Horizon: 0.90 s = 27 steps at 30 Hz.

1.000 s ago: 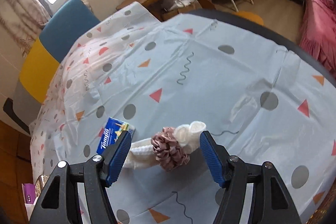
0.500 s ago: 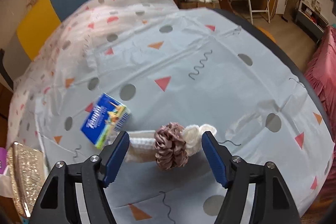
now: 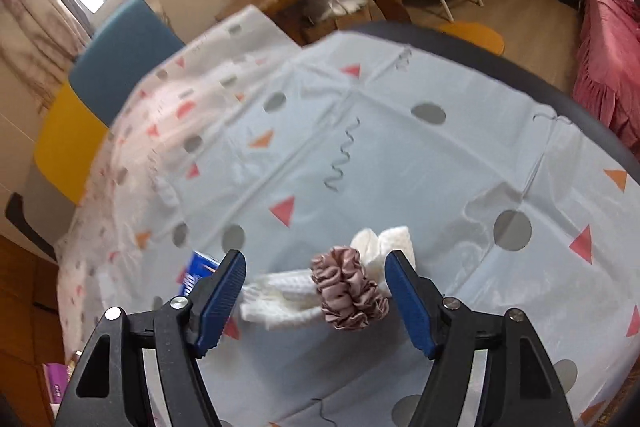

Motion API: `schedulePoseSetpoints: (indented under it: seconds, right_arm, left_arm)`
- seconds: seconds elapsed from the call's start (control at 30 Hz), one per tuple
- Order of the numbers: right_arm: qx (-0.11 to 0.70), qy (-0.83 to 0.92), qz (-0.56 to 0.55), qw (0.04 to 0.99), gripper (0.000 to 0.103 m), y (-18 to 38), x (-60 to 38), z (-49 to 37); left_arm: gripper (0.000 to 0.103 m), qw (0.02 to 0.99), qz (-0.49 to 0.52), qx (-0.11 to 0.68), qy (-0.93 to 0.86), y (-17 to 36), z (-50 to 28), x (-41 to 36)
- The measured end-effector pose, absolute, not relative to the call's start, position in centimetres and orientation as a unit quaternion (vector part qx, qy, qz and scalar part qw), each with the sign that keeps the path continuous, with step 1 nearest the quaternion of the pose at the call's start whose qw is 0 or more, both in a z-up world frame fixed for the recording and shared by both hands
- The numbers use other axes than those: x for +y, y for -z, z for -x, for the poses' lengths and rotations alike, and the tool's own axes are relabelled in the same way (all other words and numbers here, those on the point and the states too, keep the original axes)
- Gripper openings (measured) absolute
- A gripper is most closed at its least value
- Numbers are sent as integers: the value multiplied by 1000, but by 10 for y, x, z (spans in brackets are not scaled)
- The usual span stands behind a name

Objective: Organize soft objects
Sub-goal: 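Grasp the blue Tempo tissue pack with the left gripper while the right gripper grasps the waffle cloth and scrunchie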

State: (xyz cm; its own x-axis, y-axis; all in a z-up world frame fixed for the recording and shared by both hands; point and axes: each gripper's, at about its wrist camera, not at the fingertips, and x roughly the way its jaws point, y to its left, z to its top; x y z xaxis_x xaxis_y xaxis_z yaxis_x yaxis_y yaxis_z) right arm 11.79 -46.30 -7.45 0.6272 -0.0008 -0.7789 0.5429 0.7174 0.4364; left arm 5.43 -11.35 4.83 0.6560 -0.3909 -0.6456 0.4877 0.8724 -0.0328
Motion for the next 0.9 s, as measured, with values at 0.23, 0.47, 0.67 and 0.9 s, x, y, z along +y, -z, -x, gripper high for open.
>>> schedulePoseSetpoints:
  seconds: [0.23,0.47,0.67,0.9]
  right_arm:
    - [380,171,-400,816,74,75,-481,-109]
    - [382,189,-433,794,74,80,-492,-99]
    - [380,182,-480,770,74,89,-503,-90]
    - [383,170,-496,761,74,92,-502,-89]
  left_arm:
    - [103,888,-113,377,237,-10,-96,-177]
    - [103,873,-148,404,231,33,-145,-234]
    - [103,857,-186,420,234,67,-178,-278]
    - [103,838,-197,447,242,97,-215,-302]
